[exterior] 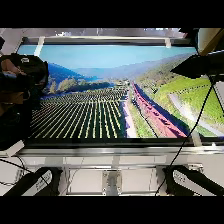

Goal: Fold the clothes and pants, and hang the long-sleeved shirts on hangers.

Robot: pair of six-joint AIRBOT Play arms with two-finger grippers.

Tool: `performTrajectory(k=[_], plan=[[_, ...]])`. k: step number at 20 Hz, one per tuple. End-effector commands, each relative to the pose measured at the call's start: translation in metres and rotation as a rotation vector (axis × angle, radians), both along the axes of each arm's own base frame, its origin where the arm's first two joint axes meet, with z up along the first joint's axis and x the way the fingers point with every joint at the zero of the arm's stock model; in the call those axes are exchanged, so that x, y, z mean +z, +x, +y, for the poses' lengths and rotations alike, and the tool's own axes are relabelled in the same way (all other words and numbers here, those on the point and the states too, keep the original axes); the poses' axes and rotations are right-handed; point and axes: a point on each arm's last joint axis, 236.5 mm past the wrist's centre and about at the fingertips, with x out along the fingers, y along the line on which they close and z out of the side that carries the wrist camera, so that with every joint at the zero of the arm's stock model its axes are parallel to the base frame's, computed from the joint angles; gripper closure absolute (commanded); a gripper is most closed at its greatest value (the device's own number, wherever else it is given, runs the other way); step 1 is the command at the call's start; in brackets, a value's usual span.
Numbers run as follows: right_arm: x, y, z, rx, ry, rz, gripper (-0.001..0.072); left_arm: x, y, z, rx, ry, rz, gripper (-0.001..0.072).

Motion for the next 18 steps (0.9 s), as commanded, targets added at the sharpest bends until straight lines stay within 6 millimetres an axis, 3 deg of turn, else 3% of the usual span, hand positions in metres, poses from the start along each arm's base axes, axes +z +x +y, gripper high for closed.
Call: performTrajectory(k=[1, 9, 15, 18], plan=[[0.0, 0.0, 0.0, 0.001, -0.001, 0.002, 0.0661, -0.001, 0.0, 0.0, 0.0, 0.0, 0.003, 0.0691], [0.0, 0.0, 0.0, 0.001, 0.0, 0.0, 0.0661, 0.0, 0.001, 0.0, 0.001, 0.001, -0.002, 0.0691], [0.001, 0.002, 0.0, -0.004, 0.002, -0.009, 0.0661, 0.028, 0.036, 0.01, 0.037, 0.025, -0.192, 0.0692], [0.031, 0.039, -0.003, -0.104, 0.068, -0.169, 0.0661, 0.032, 0.048, 0.026, 0.062, 0.089, -0.237, 0.0691]])
